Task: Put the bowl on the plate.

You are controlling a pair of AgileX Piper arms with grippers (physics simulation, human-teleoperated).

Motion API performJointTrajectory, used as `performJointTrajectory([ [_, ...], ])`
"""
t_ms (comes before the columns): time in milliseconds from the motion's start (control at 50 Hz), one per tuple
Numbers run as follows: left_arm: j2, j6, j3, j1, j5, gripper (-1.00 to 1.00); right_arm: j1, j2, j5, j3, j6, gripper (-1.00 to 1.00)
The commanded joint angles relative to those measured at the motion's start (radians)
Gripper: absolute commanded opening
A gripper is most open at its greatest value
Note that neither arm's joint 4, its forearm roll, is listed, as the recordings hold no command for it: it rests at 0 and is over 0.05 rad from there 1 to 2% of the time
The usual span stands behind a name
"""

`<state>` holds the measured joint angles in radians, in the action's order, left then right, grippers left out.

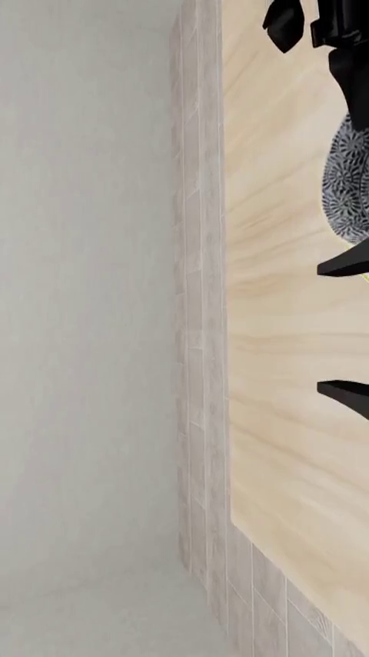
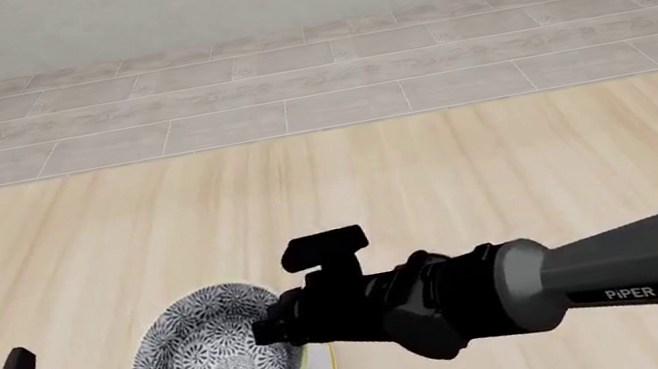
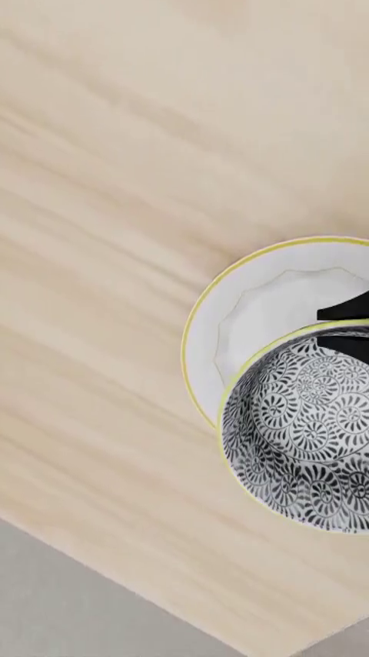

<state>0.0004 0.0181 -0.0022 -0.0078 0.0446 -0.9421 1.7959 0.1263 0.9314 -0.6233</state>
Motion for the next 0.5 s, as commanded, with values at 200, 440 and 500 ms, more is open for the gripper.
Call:
performJointTrajectory([
  [200, 0.000, 0.002, -0.001, 0.000, 0.000, 1.00, 0.005, 0.033, 0.038, -0.003, -0.010, -1.00],
  [440, 0.000, 0.003, 0.000, 0.001, 0.001, 1.00, 0.007, 0.055, 0.051, -0.002, -0.009, -1.00],
  [500, 0.000, 0.004, 0.000, 0.001, 0.001, 1.00, 0.008, 0.057, 0.048, 0.000, -0.007, -1.00],
])
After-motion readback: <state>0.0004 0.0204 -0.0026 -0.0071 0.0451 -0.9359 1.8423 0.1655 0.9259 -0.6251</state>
